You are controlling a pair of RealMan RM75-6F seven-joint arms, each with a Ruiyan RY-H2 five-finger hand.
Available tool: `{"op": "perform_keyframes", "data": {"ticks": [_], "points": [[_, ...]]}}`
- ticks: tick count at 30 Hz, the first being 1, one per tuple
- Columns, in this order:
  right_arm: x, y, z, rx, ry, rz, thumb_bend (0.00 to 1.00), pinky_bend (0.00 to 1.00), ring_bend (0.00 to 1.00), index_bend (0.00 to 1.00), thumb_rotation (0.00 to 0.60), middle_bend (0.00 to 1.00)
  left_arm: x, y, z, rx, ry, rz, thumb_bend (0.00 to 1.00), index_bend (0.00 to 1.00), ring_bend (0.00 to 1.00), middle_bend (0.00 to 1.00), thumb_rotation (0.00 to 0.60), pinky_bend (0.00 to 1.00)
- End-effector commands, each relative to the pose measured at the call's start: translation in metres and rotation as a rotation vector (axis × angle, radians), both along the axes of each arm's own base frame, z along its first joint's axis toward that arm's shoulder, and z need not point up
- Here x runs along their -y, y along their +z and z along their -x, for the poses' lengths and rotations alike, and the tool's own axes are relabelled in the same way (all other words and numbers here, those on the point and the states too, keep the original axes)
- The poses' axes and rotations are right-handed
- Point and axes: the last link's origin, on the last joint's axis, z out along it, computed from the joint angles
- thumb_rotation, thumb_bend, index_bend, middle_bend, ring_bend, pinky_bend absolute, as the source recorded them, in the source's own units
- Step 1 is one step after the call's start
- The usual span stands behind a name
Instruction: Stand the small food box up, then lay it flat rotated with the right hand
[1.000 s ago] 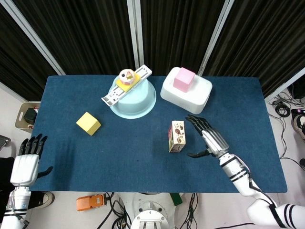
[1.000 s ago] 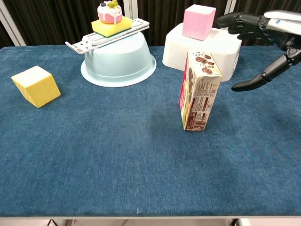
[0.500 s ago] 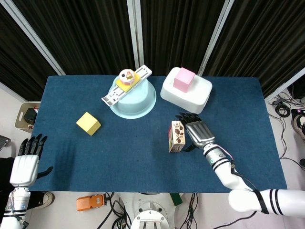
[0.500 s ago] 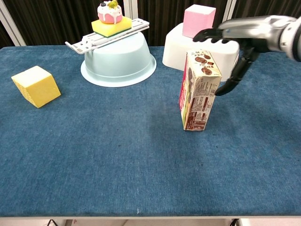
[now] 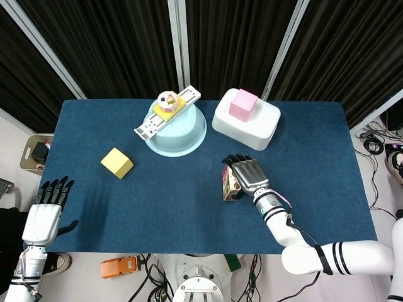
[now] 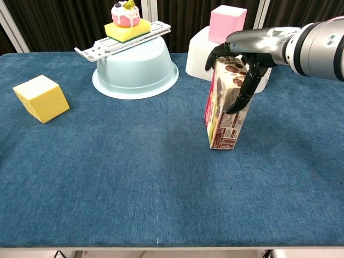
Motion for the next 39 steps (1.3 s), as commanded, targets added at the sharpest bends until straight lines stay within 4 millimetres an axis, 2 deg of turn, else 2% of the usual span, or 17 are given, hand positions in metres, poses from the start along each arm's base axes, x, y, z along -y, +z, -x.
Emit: {"op": "perform_keyframes", "data": {"ticks": [1,6,12,15,20,25,31,36,39], "points": [[-0.001,0.006,-0.002,0.096,-0.005,0.011,0.18,0.32,0.28,0.37,0.600,0.29,0.000,-0.003,-0.004,0.006,-0.022,0.019,0.13,0.01,0.00,0.02,0.600,0.00],[-0.002,0.019,0.002,0.297,-0.015,0.039,0.18,0.36,0.33,0.42,0.600,0.33,-0.001,-0.004,-0.008,0.004,-0.035,0.019,0.13,0.01,0.00,0.02,0.600,0.00],[-0.004,0.019,0.025,0.634,-0.040,0.038,0.18,0.37,0.34,0.45,0.600,0.35,-0.002,-0.004,-0.008,0.001,-0.026,0.019,0.13,0.01,0.00,0.02,0.600,0.00],[-0.004,0.007,0.044,0.771,-0.047,0.012,0.18,0.37,0.34,0.43,0.600,0.35,-0.003,-0.005,-0.008,0.002,-0.020,0.018,0.13,0.01,0.00,0.02,0.600,0.00],[-0.001,-0.029,0.075,0.978,-0.064,0.007,0.18,0.35,0.33,0.40,0.600,0.35,-0.003,-0.006,-0.009,0.007,-0.013,0.018,0.13,0.01,0.00,0.02,0.600,0.00],[0.001,-0.063,0.095,1.070,-0.105,-0.002,0.18,0.34,0.32,0.39,0.600,0.35,-0.004,-0.006,-0.010,0.004,-0.011,0.017,0.13,0.01,0.00,0.02,0.600,0.00],[0.002,-0.083,0.105,1.121,-0.095,0.016,0.18,0.34,0.32,0.38,0.600,0.35,-0.004,-0.005,-0.010,0.005,-0.005,0.011,0.13,0.01,0.00,0.02,0.600,0.00],[0.002,-0.092,0.115,1.098,-0.101,0.009,0.18,0.29,0.28,0.31,0.600,0.35,-0.004,-0.006,-0.009,0.005,-0.002,0.014,0.13,0.01,0.00,0.02,0.600,0.00],[0.001,-0.094,0.121,1.064,-0.100,-0.013,0.18,0.19,0.19,0.18,0.600,0.32,-0.004,-0.007,-0.009,0.005,-0.001,0.014,0.13,0.01,0.00,0.02,0.600,0.00]]}}
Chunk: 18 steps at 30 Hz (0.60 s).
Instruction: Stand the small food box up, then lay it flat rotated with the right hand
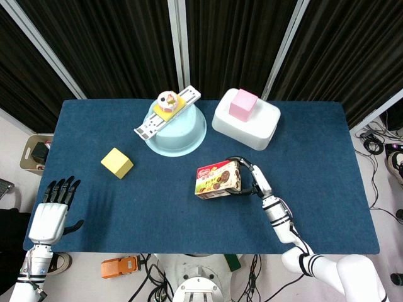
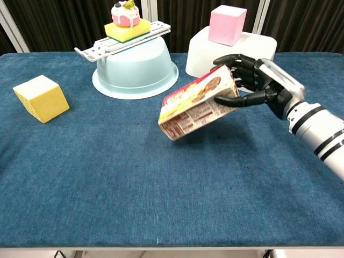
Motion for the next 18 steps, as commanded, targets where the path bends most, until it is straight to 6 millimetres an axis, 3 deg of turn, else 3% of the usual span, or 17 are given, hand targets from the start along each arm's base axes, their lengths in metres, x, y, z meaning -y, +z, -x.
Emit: {"op": "perform_keyframes", "data": {"ticks": [1,3,5,8,11,18], "points": [[-0.005,-0.004,0.006,-0.048,0.027,-0.032,0.18,0.16,0.17,0.14,0.600,0.30,0.000,0.000,0.000,0.000,0.000,0.001,0.13,0.01,0.00,0.02,0.600,0.00],[-0.007,-0.002,0.010,-0.089,0.047,-0.039,0.18,0.05,0.07,0.02,0.600,0.20,-0.001,0.000,0.001,0.000,-0.001,0.001,0.13,0.01,0.00,0.02,0.600,0.00],[-0.010,0.003,0.016,-0.147,0.069,-0.057,0.18,0.00,0.01,0.00,0.600,0.09,-0.001,0.000,0.001,0.000,-0.002,0.000,0.13,0.01,0.00,0.02,0.600,0.00],[-0.013,0.018,0.022,-0.203,0.087,-0.063,0.18,0.00,0.00,0.00,0.600,0.00,-0.001,0.001,0.002,-0.001,-0.001,-0.001,0.13,0.01,0.00,0.02,0.600,0.00],[-0.017,0.040,0.027,-0.257,0.102,-0.046,0.18,0.00,0.00,0.00,0.600,0.00,-0.001,0.001,0.002,-0.001,0.000,-0.001,0.13,0.01,0.00,0.02,0.600,0.00],[-0.031,0.124,0.046,-0.466,0.064,0.100,0.18,0.00,0.00,0.00,0.600,0.00,-0.002,0.003,0.003,-0.002,0.004,-0.007,0.13,0.01,0.00,0.02,0.600,0.00]]}}
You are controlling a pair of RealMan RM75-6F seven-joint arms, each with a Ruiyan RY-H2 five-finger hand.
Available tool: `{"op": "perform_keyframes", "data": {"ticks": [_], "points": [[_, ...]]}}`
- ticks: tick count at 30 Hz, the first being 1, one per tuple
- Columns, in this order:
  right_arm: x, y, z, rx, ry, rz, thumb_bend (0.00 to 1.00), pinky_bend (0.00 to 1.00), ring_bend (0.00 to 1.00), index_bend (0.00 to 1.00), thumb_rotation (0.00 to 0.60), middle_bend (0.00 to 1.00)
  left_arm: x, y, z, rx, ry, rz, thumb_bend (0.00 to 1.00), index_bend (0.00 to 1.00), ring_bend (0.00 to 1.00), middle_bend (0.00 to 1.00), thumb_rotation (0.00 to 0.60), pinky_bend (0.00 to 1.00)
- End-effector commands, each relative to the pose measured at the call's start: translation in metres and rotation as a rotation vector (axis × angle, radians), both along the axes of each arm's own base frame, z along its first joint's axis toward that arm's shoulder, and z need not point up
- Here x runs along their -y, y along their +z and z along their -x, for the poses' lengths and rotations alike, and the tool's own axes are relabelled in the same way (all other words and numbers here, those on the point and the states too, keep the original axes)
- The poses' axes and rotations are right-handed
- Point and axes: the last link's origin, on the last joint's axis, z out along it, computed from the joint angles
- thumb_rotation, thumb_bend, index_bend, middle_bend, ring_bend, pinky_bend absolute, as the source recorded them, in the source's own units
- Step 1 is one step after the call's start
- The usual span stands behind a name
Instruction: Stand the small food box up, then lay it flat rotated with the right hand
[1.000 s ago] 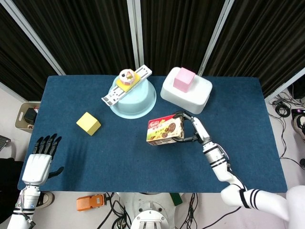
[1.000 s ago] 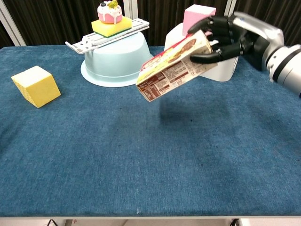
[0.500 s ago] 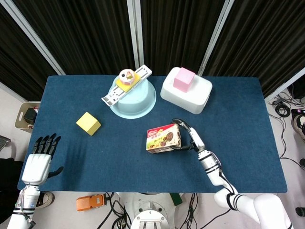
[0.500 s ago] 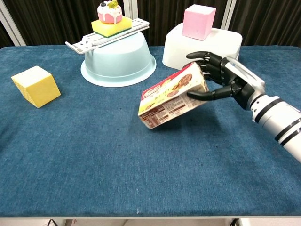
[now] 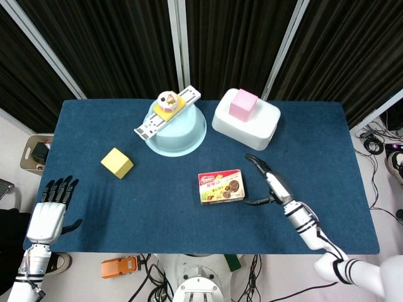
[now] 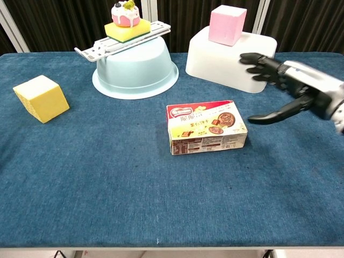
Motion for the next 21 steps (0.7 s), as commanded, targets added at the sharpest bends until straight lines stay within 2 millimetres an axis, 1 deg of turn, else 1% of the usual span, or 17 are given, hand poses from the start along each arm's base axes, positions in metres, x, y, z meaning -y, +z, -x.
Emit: {"op": "perform_keyframes", "data": {"ticks": [1,4,5,7,10,12,16,19,21], "points": [[-0.016,0.062,0.019,-0.206,-0.026,0.133,0.18,0.00,0.00,0.00,0.600,0.00,0.000,0.001,0.000,0.000,0.000,-0.003,0.13,0.01,0.00,0.02,0.600,0.00],[-0.032,0.097,0.033,-0.364,-0.072,0.223,0.18,0.00,0.00,0.00,0.600,0.00,-0.001,0.002,0.000,0.001,0.002,-0.010,0.13,0.01,0.00,0.02,0.600,0.00],[-0.037,0.106,0.037,-0.404,-0.089,0.246,0.18,0.00,0.00,0.00,0.600,0.00,-0.001,0.002,0.000,0.002,0.003,-0.012,0.13,0.01,0.00,0.02,0.600,0.00],[-0.050,0.123,0.046,-0.479,-0.130,0.301,0.18,0.00,0.00,0.00,0.600,0.00,-0.002,0.004,0.000,0.003,0.006,-0.017,0.13,0.01,0.00,0.02,0.600,0.00],[-0.069,0.140,0.059,-0.533,-0.198,0.350,0.18,0.00,0.00,0.00,0.600,0.00,-0.002,0.005,0.000,0.002,0.009,-0.024,0.13,0.01,0.00,0.02,0.600,0.00],[-0.082,0.148,0.068,-0.537,-0.245,0.364,0.18,0.00,0.00,0.00,0.600,0.00,-0.001,0.007,0.000,0.001,0.011,-0.029,0.13,0.01,0.00,0.02,0.600,0.00],[-0.104,0.157,0.086,-0.532,-0.314,0.370,0.19,0.00,0.00,0.00,0.600,0.00,0.000,0.010,0.001,0.002,0.018,-0.042,0.13,0.01,0.00,0.02,0.600,0.00],[-0.116,0.160,0.095,-0.517,-0.340,0.382,0.19,0.00,0.00,0.00,0.600,0.00,0.001,0.013,0.003,0.003,0.023,-0.053,0.13,0.01,0.00,0.02,0.600,0.00],[-0.122,0.160,0.097,-0.505,-0.342,0.390,0.19,0.00,0.00,0.00,0.600,0.00,0.002,0.014,0.003,0.001,0.026,-0.057,0.13,0.01,0.00,0.02,0.600,0.00]]}}
